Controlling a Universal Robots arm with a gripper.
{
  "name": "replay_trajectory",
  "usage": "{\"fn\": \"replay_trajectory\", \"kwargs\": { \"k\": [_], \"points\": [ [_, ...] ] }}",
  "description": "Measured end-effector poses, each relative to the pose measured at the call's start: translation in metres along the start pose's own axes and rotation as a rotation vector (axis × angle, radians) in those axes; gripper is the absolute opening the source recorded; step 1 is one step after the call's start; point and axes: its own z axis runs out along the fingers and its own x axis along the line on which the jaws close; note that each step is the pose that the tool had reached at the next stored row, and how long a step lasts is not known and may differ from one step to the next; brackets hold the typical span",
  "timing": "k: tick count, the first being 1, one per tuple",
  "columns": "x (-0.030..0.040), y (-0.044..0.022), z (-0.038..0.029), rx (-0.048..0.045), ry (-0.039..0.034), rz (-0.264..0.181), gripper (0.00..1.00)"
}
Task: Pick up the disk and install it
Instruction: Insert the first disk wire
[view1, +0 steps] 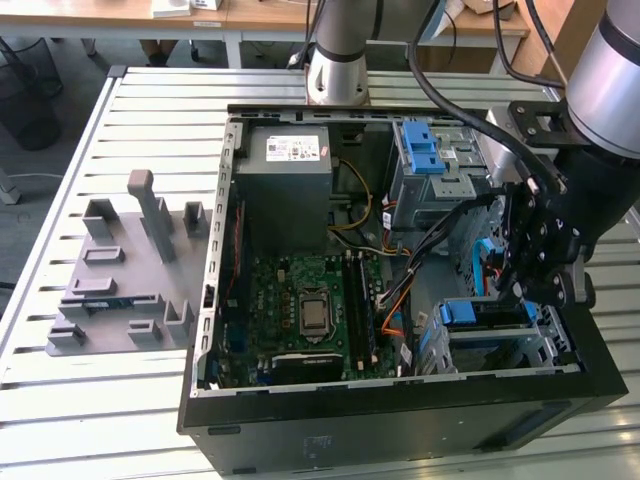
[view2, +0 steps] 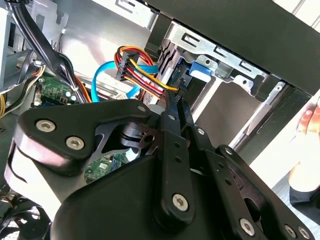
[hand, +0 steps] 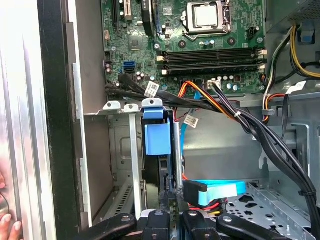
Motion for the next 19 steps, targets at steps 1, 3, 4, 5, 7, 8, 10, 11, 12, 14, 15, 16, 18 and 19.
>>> {"fn": "replay_trajectory", "kwargs": {
  "k": [1, 3, 4, 5, 7, 8, 10, 11, 12, 14, 15, 16, 18, 19],
  "points": [
    [0.0, 0.0, 0.0001, -0.0009, 0.0001, 0.0, 0.16],
    [0.0, -0.0001, 0.0007, -0.0023, 0.0003, 0.003, 0.16],
    [0.0, -0.0001, 0.0009, -0.0025, 0.0003, 0.003, 0.16],
    [0.0, -0.0002, 0.0011, -0.0027, 0.0004, 0.004, 0.16],
    [0.0, -0.0002, 0.0016, -0.003, 0.0004, 0.006, 0.16],
    [0.0, -0.0002, 0.0018, -0.0032, 0.0004, 0.007, 0.16],
    [0.0, -0.0002, 0.0022, -0.0033, 0.0006, 0.009, 0.16],
    [0.0, -0.0002, 0.0024, -0.0035, 0.0006, 0.01, 0.16],
    [0.0001, -0.0002, 0.0025, -0.0035, 0.0006, 0.011, 0.16],
    [0.0002, -0.0002, 0.0028, -0.0036, 0.0007, 0.012, 0.16],
    [0.0002, -0.0002, 0.0029, -0.0036, 0.0008, 0.013, 0.16],
    [0.0002, -0.0002, 0.0031, -0.0037, 0.0008, 0.013, 0.16],
    [0.0002, -0.0002, 0.0034, -0.0038, 0.0009, 0.014, 0.16],
    [0.0002, -0.0003, 0.0035, -0.0039, 0.0008, 0.015, 0.16]
  ]
}}
